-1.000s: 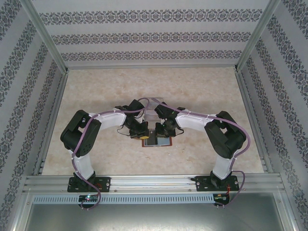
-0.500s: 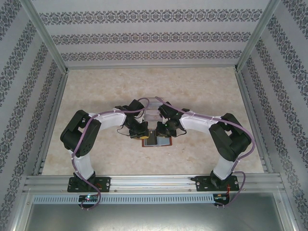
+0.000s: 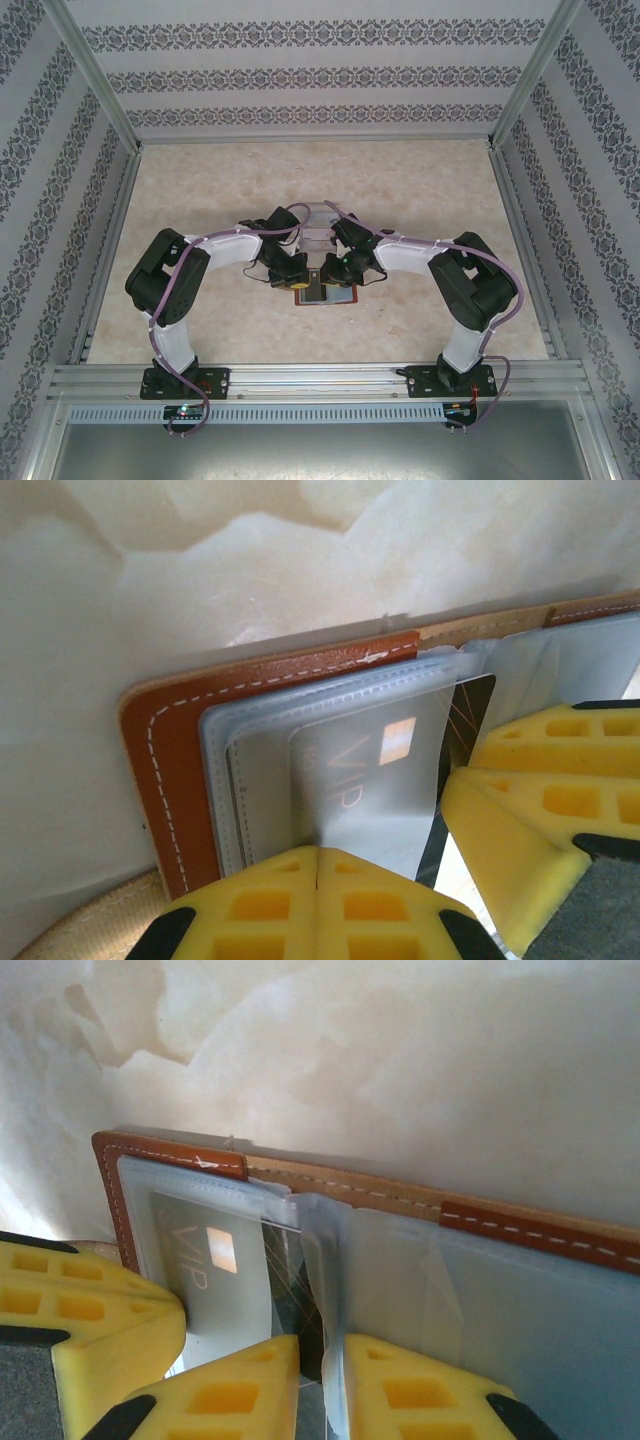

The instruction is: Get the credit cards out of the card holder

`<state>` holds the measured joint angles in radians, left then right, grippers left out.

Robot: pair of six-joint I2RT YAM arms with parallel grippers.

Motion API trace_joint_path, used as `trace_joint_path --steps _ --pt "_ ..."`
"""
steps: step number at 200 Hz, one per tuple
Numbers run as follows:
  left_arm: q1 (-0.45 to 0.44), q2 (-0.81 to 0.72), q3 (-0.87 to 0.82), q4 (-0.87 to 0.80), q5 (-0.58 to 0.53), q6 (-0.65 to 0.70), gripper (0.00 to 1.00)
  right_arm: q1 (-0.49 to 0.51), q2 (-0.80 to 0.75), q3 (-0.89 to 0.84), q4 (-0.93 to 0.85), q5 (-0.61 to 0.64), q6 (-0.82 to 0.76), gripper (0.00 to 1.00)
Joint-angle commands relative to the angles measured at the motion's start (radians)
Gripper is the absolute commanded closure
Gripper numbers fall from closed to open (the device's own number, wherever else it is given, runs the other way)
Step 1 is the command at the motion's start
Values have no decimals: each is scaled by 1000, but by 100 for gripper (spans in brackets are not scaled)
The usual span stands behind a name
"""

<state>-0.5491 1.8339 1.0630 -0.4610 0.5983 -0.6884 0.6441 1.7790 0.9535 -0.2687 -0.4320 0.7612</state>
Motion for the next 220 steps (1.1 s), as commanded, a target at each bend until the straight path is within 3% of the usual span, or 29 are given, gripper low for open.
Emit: trace_joint_path --steps 1,142,220 --pt "-10 14 -11 -66 -72 14 100 -5 28 -18 23 -24 13 79" --pt "-11 19 -8 -59 -61 12 100 -4 6 -26 80 -96 8 82" --pt "-11 11 1 -72 -68 15 100 -6 -11 -13 4 -34 -6 90"
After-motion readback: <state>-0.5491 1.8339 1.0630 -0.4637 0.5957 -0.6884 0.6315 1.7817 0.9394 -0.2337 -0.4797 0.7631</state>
